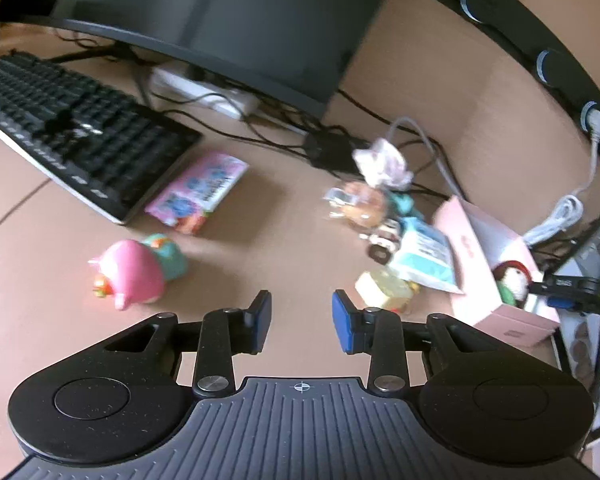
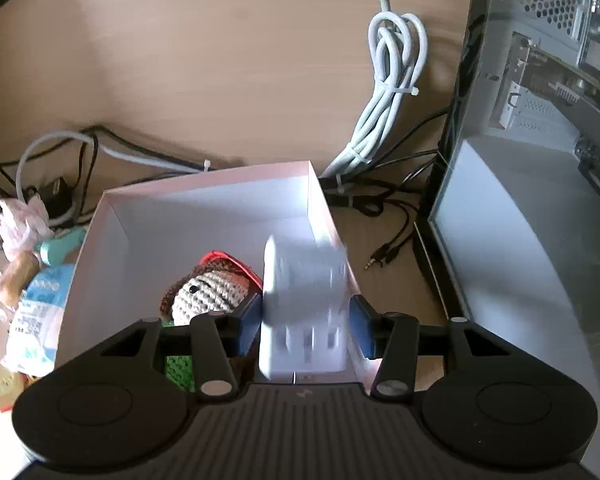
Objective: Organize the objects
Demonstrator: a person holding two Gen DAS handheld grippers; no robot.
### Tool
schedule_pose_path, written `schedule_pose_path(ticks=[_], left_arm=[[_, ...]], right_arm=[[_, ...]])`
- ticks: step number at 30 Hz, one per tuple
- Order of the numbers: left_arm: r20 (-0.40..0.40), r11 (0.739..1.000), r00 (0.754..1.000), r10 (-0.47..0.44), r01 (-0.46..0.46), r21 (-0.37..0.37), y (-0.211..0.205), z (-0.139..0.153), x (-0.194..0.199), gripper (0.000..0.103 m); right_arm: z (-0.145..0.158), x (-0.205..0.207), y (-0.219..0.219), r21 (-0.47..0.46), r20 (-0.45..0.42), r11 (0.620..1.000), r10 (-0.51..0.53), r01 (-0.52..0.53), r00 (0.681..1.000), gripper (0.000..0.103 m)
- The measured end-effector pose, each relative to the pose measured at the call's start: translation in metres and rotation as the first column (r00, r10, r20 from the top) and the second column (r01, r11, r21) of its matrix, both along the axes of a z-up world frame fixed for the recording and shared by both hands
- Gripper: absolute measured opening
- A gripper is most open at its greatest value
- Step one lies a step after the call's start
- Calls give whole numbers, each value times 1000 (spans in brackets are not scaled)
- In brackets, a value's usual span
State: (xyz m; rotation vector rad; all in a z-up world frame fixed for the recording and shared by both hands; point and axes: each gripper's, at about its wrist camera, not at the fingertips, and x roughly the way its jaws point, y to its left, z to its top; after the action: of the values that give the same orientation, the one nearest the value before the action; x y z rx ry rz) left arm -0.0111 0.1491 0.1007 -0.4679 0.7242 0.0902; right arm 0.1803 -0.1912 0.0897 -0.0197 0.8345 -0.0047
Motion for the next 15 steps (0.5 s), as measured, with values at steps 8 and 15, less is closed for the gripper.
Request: schedule_pose_path(ticks=[8,15], left_arm=[[-1,985,986,-169,169,15,-40,-4,24,36],[53,966,965,-257,256,24,-67,9,76,36]], right_arm=[[-2,18,33,162,29,976,145,-148,989,47],[28,-30,36,-4,156,972,231,-233,960,83]])
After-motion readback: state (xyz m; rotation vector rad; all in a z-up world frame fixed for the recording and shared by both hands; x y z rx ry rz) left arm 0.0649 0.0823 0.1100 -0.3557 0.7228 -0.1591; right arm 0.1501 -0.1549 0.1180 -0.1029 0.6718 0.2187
